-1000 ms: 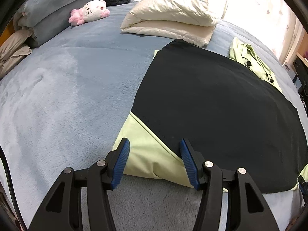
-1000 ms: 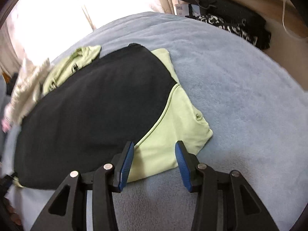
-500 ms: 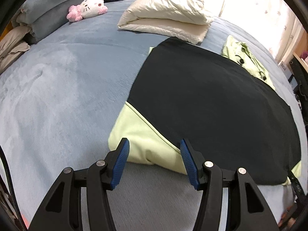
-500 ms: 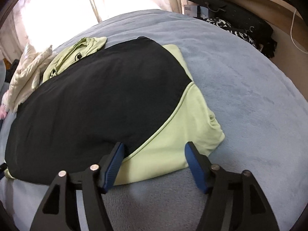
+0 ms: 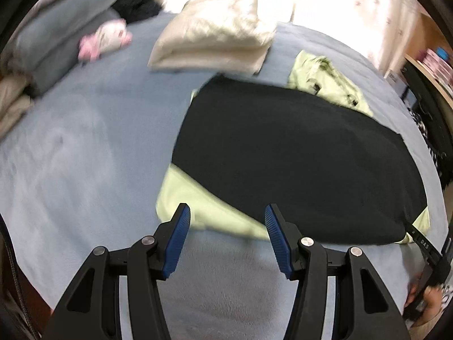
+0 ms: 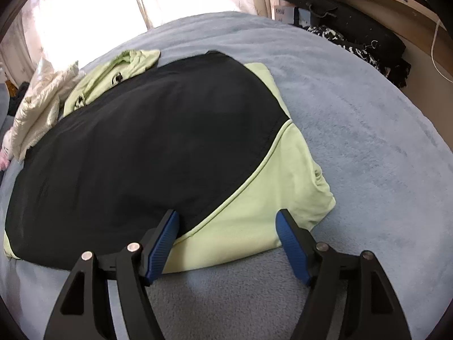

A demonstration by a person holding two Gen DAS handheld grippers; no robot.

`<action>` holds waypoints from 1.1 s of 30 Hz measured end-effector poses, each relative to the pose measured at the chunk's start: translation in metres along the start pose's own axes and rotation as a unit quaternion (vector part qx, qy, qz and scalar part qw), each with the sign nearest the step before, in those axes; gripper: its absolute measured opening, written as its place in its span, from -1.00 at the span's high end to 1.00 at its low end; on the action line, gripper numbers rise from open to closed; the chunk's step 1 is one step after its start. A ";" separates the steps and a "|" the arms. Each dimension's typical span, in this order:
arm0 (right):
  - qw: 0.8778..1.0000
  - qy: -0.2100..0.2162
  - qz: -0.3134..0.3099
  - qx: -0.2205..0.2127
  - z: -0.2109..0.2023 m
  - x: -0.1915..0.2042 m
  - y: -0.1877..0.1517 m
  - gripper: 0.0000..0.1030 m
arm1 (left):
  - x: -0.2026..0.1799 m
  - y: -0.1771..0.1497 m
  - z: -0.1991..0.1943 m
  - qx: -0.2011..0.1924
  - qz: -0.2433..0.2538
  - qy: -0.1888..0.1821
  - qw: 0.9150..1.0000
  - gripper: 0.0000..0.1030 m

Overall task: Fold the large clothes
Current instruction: 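Press and smooth the folded jacket edges with both tools, then grasp the pale green hood with both tools and lay it over the black panel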

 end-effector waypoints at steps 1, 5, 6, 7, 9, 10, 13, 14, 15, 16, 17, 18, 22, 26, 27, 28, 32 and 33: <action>1.000 -0.003 -0.003 0.016 0.001 0.001 0.003 -0.38 | -0.002 0.009 -0.006 -0.008 0.010 0.003 1.000 -0.04; 0.996 -0.014 -0.019 0.081 0.003 0.007 0.021 -0.38 | -0.007 0.052 -0.022 -0.032 0.044 0.008 0.998 -0.10; 0.996 -0.010 -0.020 0.087 0.001 0.010 0.026 -0.38 | -0.009 0.065 -0.024 -0.037 0.052 0.007 0.998 -0.10; 0.996 -0.002 -0.021 0.087 -0.003 0.013 0.034 -0.38 | -0.012 0.076 -0.025 -0.040 0.059 0.006 0.997 -0.10; 0.997 0.008 -0.026 0.074 -0.013 0.019 0.054 -0.38 | -0.017 0.103 -0.022 -0.041 0.072 -0.007 0.997 -0.11; 0.997 0.010 -0.032 0.064 -0.018 0.024 0.066 -0.38 | -0.021 0.117 -0.018 -0.041 0.077 -0.012 0.996 -0.11; 0.998 0.013 -0.052 0.039 -0.023 0.043 0.105 -0.38 | -0.038 0.160 -0.001 -0.044 0.098 -0.029 0.994 -0.11; 0.998 0.015 -0.056 0.035 -0.022 0.048 0.116 -0.38 | -0.044 0.172 0.007 -0.046 0.106 -0.030 0.993 -0.11; 0.998 0.021 -0.059 0.030 -0.018 0.057 0.132 -0.38 | -0.050 0.185 0.018 -0.046 0.113 -0.028 0.992 -0.12; 0.997 0.027 -0.059 0.027 -0.014 0.064 0.144 -0.38 | -0.057 0.197 0.030 -0.041 0.118 -0.031 0.992 -0.12; 0.997 0.037 -0.059 0.025 -0.009 0.071 0.157 -0.38 | -0.064 0.210 0.045 -0.030 0.123 -0.038 0.991 -0.12; 0.997 0.047 -0.056 0.024 -0.002 0.078 0.172 -0.38 | -0.071 0.220 0.058 -0.021 0.126 -0.044 0.991 -0.12; 0.996 0.079 -0.035 0.033 0.032 0.103 0.216 -0.38 | -0.099 0.259 0.118 0.001 0.145 -0.049 0.988 -0.12; 0.992 0.120 -0.015 0.045 0.077 0.130 0.248 -0.38 | -0.123 0.288 0.176 0.012 0.154 -0.036 0.987 -0.12; 0.991 0.122 -0.013 0.051 0.088 0.133 0.254 -0.38 | -0.127 0.291 0.188 0.013 0.154 -0.035 0.987 -0.12; 0.990 0.126 -0.009 0.057 0.103 0.139 0.261 -0.38 | -0.131 0.295 0.201 0.014 0.155 -0.035 0.987 -0.12; 0.989 0.136 0.008 0.064 0.143 0.151 0.279 -0.38 | -0.147 0.304 0.250 0.028 0.165 -0.028 0.985 -0.12; 0.988 0.137 0.011 0.066 0.153 0.152 0.282 -0.38 | -0.149 0.305 0.259 0.032 0.167 -0.026 0.985 -0.12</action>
Point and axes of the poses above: each gripper's, at about its wrist camera, not at the fingertips, and z roughly the way its jaws point, x to its left, y to its top, the point moved 4 cm from there along z, roughly the way its jaws point, and after that the axes turned 6 degrees about z, right-handed, at the moved point
